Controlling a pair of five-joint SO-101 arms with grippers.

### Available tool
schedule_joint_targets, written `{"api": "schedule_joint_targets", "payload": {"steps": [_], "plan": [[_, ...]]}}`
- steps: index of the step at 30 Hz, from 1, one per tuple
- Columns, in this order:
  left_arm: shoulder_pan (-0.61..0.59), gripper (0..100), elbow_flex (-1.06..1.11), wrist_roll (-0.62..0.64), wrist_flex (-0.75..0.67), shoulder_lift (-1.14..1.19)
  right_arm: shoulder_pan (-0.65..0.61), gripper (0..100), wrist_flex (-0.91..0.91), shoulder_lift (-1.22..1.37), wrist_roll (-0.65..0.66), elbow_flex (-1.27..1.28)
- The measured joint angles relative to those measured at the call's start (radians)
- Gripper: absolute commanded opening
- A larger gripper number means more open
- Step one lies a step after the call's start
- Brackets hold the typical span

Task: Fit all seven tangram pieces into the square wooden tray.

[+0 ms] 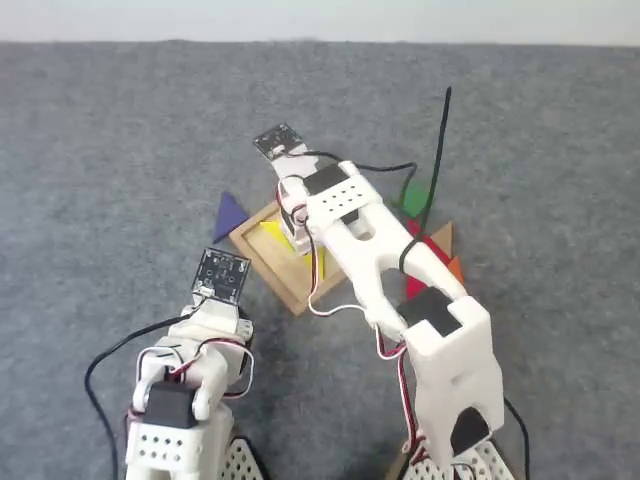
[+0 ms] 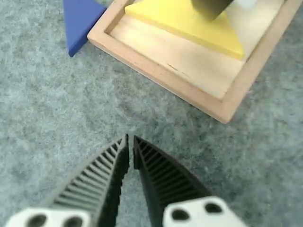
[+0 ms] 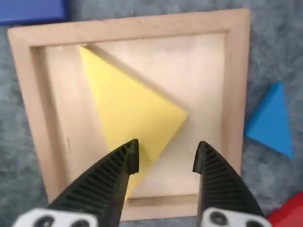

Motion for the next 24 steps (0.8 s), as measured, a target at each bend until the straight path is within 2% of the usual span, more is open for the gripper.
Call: {"api": "schedule_joint_targets", "payload": {"steps": [8,15,24], "plan": [[0.0,2,0.0,0.0,0.0,0.0,0.064,20.5,-0.091,0.023,0.026,-0.032],[0.0,2,0.0,0.0,0.0,0.0,0.126,20.5,-0.095,0.063,0.029,-0.095],[0.0,2,0.0,0.0,0.0,0.0,0.069,20.5,-0.071,0.115,0.077,-0.11]]}}
